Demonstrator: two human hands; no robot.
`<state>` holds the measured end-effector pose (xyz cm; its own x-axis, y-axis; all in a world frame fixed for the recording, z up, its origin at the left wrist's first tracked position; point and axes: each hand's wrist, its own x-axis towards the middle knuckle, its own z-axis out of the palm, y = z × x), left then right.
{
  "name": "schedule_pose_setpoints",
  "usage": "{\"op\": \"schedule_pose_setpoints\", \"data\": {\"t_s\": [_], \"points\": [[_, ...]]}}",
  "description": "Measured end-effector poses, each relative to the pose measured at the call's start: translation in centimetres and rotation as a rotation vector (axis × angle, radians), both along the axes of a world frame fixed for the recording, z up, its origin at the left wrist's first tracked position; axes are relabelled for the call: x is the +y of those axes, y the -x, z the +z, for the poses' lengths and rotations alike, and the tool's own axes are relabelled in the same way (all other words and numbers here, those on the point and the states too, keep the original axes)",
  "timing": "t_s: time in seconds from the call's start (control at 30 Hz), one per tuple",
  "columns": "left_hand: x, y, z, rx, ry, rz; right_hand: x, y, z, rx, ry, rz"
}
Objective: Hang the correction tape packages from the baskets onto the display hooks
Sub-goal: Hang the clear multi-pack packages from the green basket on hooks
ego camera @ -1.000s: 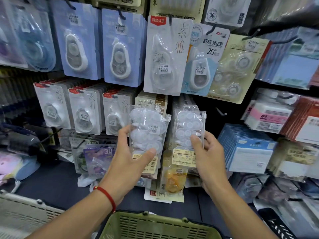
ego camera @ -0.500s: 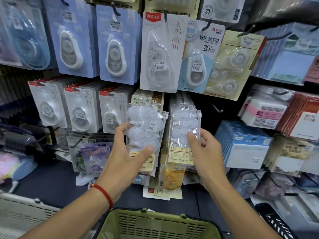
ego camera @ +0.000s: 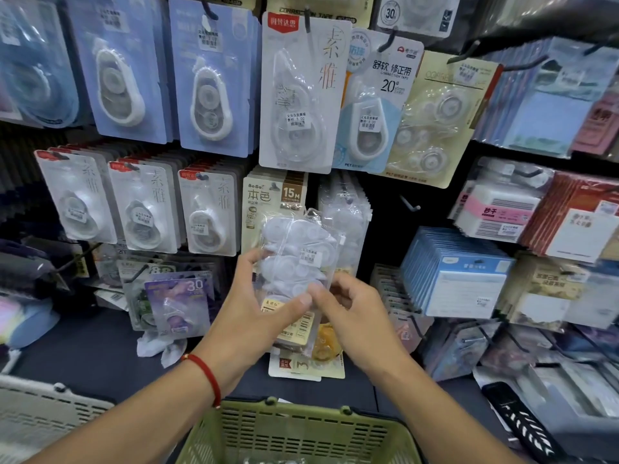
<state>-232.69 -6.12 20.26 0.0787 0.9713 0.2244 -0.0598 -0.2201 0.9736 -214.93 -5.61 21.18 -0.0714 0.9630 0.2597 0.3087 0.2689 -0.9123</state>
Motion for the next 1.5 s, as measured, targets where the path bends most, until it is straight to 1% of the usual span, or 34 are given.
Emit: {"op": "schedule_pose_setpoints", "data": {"t_s": [0.13, 0.27, 0.33, 0.4, 0.67, 0.8, 0.87, 0.9, 0.93, 1.0, 1.03, 1.1, 1.23, 1.3, 1.33, 1.4, 1.47, 1.5], "points": [[0.1, -0.8, 0.2, -0.129, 0.121, -0.078, 0.0, -1.5, 0.2, 0.169, 0.049, -0.062], [0.3, -1.1, 0.1, -0.142, 0.13, -0.071, 0.3, -3.8, 0.8, 0.296, 0.075, -0.254], [0.3, -0.9, -0.1, -0.142, 0.126, -0.075, 0.2, -5.3, 1.2, 0.311, 0.008, -0.356], [0.3, -0.8, -0.1, -0.145, 0.119, -0.087, -0.1, -6.4, 1.5, 0.312, -0.03, -0.396], [0.4, -0.5, 0.3, -0.157, 0.117, -0.072, 0.4, -8.9, 0.9, 0.306, -0.041, -0.404], [0.3, -0.6, 0.3, -0.16, 0.135, -0.09, 0.5, -9.2, 1.1, 0.238, -0.09, -0.419], [0.2, -0.8, 0.4, -0.159, 0.137, -0.103, 0.8, -9.4, 1.0, 0.226, -0.066, -0.428], [0.2, -0.9, 0.4, -0.161, 0.141, -0.108, 0.8, -9.5, 0.9, 0.19, -0.044, -0.444], [0.2, -0.9, 0.4, -0.168, 0.147, -0.112, 0.8, -9.6, 0.8, 0.095, -0.041, -0.473], [0.1, -1.0, 0.4, -0.184, 0.168, -0.13, 0.5, -9.6, 0.8, -0.155, -0.111, -0.523], [0.1, -1.1, 0.4, -0.185, 0.181, -0.154, 0.3, -9.3, 0.8, -0.223, -0.16, -0.501], [-0.1, -1.4, 0.4, -0.172, 0.196, -0.231, -0.3, -8.4, 0.7, -0.255, -0.19, -0.379], [-0.6, -2.3, 0.4, -0.118, 0.186, -0.344, -1.1, -6.3, 0.0, -0.149, -0.039, -0.047], [-0.7, -2.8, 0.3, -0.102, 0.19, -0.367, -1.3, -5.8, -0.2, -0.123, -0.034, 0.009], [-0.7, -3.0, 0.2, -0.101, 0.195, -0.376, -1.3, -5.7, -0.4, -0.087, -0.027, 0.01], [-0.6, -3.5, 0.1, -0.112, 0.207, -0.38, -1.2, -5.6, -0.5, 0.075, 0.026, -0.032], [-0.6, -3.9, 0.2, -0.117, 0.205, -0.37, -1.0, -5.6, -0.4, 0.284, 0.095, -0.126], [-0.5, -4.1, 0.3, -0.119, 0.205, -0.367, -0.7, -5.8, -0.3, 0.357, 0.102, -0.199]]}}
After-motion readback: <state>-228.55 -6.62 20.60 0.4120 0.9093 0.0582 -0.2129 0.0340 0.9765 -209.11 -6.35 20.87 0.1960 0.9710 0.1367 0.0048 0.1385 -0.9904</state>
